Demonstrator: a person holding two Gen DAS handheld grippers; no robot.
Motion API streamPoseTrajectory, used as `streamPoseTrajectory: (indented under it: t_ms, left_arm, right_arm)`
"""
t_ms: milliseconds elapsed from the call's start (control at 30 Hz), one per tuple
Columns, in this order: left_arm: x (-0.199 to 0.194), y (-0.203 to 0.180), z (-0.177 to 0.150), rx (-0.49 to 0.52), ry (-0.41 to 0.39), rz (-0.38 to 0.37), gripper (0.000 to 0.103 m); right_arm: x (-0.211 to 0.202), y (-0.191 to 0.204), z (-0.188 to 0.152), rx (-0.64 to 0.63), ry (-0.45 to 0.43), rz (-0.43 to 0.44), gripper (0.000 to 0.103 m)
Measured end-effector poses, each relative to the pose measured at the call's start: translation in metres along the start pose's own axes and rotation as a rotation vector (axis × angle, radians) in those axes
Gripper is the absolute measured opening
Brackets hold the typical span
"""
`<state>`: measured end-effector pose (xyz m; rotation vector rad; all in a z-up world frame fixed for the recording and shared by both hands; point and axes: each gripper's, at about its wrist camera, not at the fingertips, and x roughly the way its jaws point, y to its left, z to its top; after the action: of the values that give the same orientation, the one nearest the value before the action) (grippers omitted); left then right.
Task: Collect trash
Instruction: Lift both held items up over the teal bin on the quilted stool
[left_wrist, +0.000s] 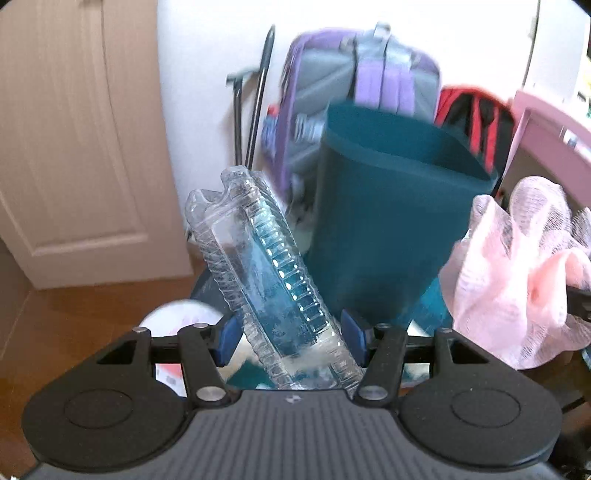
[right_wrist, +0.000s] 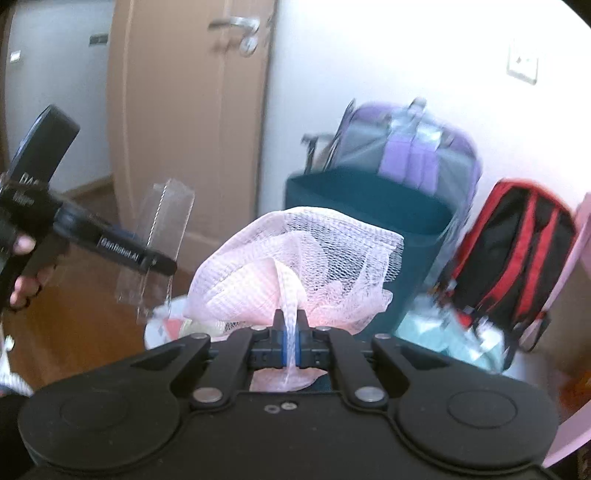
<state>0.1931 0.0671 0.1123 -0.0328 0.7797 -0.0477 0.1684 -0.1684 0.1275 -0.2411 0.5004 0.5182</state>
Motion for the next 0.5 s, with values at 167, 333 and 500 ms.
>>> streamPoseTrajectory:
  t_ms: [167,333,500]
  left_arm:
    - [-0.022,-0.024,0.058,0.015,-0.085,-0.009,0.058]
    - [-0.034,-0.053,0.109,0.048,-0.157,-0.014,0.058]
    - [-0.019,-0.077,0.148,0.073,-0.190,-0.007,0.058]
  right_arm:
    - [-0.007,-0.024,0.046,0.023,-0.057,-0.031,0.004]
    - [0.012,-0.046,0.084,0.041,-0.093,-0.070,0.004]
    - [0.038,-0.064,0.103,0.057,-0.090,-0.094,0.004]
